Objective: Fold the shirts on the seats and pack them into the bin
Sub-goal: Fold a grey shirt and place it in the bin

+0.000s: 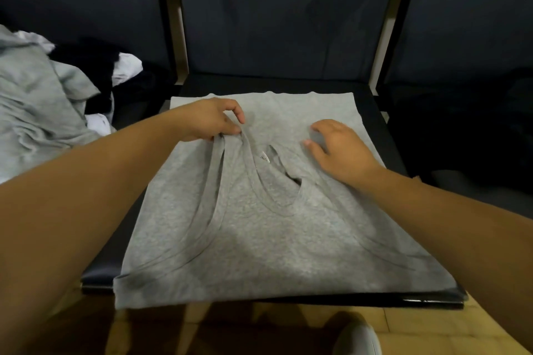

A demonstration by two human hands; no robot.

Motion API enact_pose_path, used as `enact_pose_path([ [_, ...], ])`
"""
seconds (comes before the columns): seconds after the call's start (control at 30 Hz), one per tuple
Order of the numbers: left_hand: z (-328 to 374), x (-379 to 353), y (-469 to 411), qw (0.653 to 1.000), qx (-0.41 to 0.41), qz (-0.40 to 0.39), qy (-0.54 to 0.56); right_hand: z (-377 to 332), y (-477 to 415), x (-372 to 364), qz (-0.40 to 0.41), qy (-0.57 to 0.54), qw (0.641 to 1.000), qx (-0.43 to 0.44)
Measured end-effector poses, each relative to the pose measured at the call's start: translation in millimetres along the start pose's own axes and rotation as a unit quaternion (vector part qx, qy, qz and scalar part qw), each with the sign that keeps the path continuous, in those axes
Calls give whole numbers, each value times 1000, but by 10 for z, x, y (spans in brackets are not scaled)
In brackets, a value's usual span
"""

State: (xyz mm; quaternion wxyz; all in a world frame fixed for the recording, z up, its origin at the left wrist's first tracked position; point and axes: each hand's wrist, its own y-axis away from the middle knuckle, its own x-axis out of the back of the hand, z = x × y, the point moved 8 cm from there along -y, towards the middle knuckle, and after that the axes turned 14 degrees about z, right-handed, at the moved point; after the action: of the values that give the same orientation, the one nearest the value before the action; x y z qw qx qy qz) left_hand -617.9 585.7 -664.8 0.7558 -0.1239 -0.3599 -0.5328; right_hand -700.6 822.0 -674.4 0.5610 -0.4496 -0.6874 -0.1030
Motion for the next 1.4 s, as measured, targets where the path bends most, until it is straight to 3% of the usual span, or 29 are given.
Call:
enact_pose_path([
  [0.1,-61,24,25,997,15,72,32,-105,-96,1,10,-67,997,-47],
  [0.27,-40,39,105,990,-15,142,-4,-343,-177,-154,-78,-82,993,-39],
  [0.43,-61,32,175,990,-12,141,-15,-275,-206,-96,-65,-100,990,-79],
  [0.6,-202,91,177,977,28,178,117,6,-298,148,41,-235,944,-229],
  [0.77,-201,77,207,967,-31,251,30,93,-324,-5,33,-171,962,-210],
  [0.9,-233,26,163,967,-87,236,-50,61,-351,-85,26,-103,982,-154],
  [1.03,-276,347,23,963,-57,261,-23,243,-616,147,70,-66,985,-147],
  [1.17,-390,686,-294,949,-30,280,-141,500,-975,231,71,-12,988,-140],
  [1.3,-671,648,-570,955,79,208,-195,766,-1130,30,16,-1,985,-173],
  [1.4,-722,543,-680,953,79,193,-222,947,-1094,-236,-47,84,985,-140],
])
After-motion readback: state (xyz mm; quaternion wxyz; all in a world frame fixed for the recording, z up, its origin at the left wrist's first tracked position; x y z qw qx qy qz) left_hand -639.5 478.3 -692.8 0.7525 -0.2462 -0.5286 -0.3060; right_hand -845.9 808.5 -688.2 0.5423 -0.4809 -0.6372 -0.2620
